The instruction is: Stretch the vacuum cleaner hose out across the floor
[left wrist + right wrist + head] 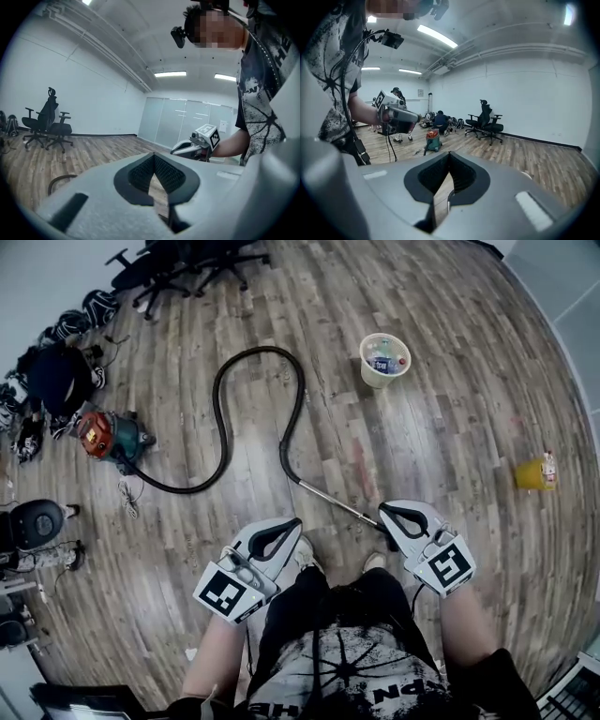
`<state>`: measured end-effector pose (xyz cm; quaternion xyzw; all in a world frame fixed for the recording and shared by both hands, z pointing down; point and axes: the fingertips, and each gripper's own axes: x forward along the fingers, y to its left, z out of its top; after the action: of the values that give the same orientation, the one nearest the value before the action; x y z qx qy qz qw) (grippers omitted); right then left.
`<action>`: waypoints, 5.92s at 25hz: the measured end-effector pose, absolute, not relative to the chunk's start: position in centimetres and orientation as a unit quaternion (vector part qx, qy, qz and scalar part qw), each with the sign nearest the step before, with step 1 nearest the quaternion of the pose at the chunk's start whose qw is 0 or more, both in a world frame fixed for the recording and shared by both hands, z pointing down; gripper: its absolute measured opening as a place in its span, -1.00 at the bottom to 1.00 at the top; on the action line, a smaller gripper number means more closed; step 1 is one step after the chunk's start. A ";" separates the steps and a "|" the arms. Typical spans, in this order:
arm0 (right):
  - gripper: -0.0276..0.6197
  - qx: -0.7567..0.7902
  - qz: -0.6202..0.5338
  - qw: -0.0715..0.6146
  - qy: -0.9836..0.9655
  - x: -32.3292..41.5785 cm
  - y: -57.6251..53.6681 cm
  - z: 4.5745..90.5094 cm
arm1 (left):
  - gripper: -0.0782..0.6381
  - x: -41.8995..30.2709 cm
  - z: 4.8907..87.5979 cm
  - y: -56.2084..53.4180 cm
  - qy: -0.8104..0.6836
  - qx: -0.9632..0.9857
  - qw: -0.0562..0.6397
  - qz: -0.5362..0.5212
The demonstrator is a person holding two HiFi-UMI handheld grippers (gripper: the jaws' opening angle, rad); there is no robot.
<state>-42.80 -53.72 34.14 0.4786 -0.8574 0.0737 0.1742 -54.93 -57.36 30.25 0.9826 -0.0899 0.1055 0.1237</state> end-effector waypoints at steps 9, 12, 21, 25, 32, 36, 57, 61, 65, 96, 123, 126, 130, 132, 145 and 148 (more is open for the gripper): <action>-0.90 0.414 0.129 0.215 -0.875 -41.0 -53.9 45.4 | -0.79 -51.8 34.4 -56.7 -0.131 0.975 0.142 0.108; -0.79 0.375 0.191 0.243 -0.874 -41.3 -54.3 54.3 | -0.79 -51.7 39.2 -57.9 -0.137 0.974 0.142 0.108; -0.39 0.350 0.306 0.335 -0.819 -41.3 -57.0 89.3 | -0.79 -50.8 58.6 -64.1 -0.168 0.974 0.113 0.099; -0.24 0.328 0.340 0.389 -0.791 -43.1 -57.7 105.8 | -0.79 -52.1 66.4 -66.5 -0.193 0.969 0.141 0.064; -0.16 0.302 0.381 0.473 -0.735 -43.6 -56.4 122.9 | -0.79 -56.3 71.8 -66.8 -0.273 0.949 0.152 0.040; -0.18 0.296 0.389 0.510 -0.708 -43.5 -54.4 126.1 | -0.79 -57.2 71.7 -65.5 -0.300 0.943 0.137 0.032; -0.37 0.340 0.339 0.473 -0.739 -38.8 -54.4 121.1 | -0.78 -55.5 80.5 -59.9 -0.258 0.930 0.223 0.136; -0.37 0.349 0.326 0.461 -0.748 -36.9 -55.1 118.1 | -0.64 -53.6 83.7 -59.7 -0.241 0.926 0.217 0.192; -0.37 0.352 0.322 0.451 -0.755 -35.9 -55.6 115.7 | -0.54 -51.4 89.3 -60.5 -0.230 0.909 0.224 0.267; -0.36 0.289 0.243 0.441 -0.814 -34.8 -53.5 103.6 | -0.37 -39.2 105.2 -69.9 -0.228 0.670 0.667 -0.231; -0.68 0.304 0.160 0.531 -0.774 -35.4 -56.8 106.1 | -0.56 -38.7 95.3 -69.9 -0.203 0.771 0.572 -0.193; -0.68 0.323 0.164 0.511 -0.780 -37.0 -58.7 104.0 | -0.57 -39.3 92.7 -71.7 -0.184 0.800 0.546 -0.166; -0.68 0.327 0.190 0.481 -0.791 -40.9 -59.4 99.5 | -0.59 -42.0 88.1 -72.8 -0.194 0.786 0.561 -0.172; -0.67 0.316 0.197 0.477 -0.796 -42.8 -59.0 96.8 | -0.60 -44.0 85.6 -72.7 -0.202 0.782 0.563 -0.178; -0.67 0.247 0.225 0.468 -0.818 -48.7 -55.0 76.3 | -0.61 -49.7 64.4 -69.9 -0.211 0.797 0.532 -0.192; -0.67 0.240 0.239 0.458 -0.822 -48.8 -53.3 70.5 | -0.62 -49.5 58.7 -68.5 -0.214 0.795 0.533 -0.193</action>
<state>-48.83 -53.29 70.54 0.2399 -0.8218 0.2386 0.4585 -49.47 -68.53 58.65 0.7954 -0.2137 -0.1928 0.5333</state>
